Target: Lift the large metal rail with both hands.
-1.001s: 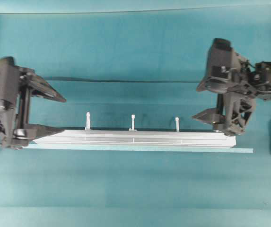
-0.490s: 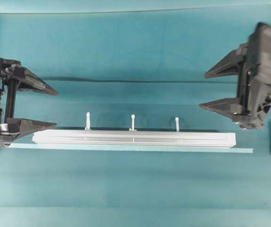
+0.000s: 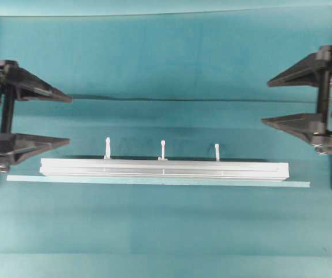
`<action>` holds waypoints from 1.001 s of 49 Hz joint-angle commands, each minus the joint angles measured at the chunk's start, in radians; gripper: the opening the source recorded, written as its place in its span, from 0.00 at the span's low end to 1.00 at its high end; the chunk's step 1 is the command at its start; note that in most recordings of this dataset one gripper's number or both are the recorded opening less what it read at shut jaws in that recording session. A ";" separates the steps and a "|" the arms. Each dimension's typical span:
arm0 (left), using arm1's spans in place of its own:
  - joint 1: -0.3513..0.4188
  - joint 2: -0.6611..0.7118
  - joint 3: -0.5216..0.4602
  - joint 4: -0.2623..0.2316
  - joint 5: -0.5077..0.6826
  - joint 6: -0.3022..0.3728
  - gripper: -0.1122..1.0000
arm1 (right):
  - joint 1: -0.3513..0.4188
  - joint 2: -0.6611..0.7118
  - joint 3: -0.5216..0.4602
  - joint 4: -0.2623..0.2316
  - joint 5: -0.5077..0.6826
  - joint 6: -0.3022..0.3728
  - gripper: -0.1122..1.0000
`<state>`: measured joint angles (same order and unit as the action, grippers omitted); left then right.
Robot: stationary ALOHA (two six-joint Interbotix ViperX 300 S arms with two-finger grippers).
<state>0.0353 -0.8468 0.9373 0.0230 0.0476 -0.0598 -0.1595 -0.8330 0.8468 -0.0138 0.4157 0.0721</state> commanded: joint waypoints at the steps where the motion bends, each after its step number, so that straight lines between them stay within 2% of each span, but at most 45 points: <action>1: 0.002 -0.002 -0.014 0.005 -0.011 -0.005 0.96 | -0.005 -0.018 0.009 -0.002 -0.054 0.003 0.92; 10: 0.003 -0.017 -0.014 0.005 -0.031 -0.009 0.96 | -0.005 -0.044 0.032 -0.002 -0.110 0.005 0.92; 49: 0.003 -0.028 -0.012 0.005 -0.032 -0.011 0.96 | -0.021 -0.061 0.052 -0.002 -0.107 0.005 0.92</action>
<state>0.0368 -0.8744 0.9388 0.0230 0.0199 -0.0690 -0.1764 -0.8928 0.9035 -0.0153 0.3160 0.0736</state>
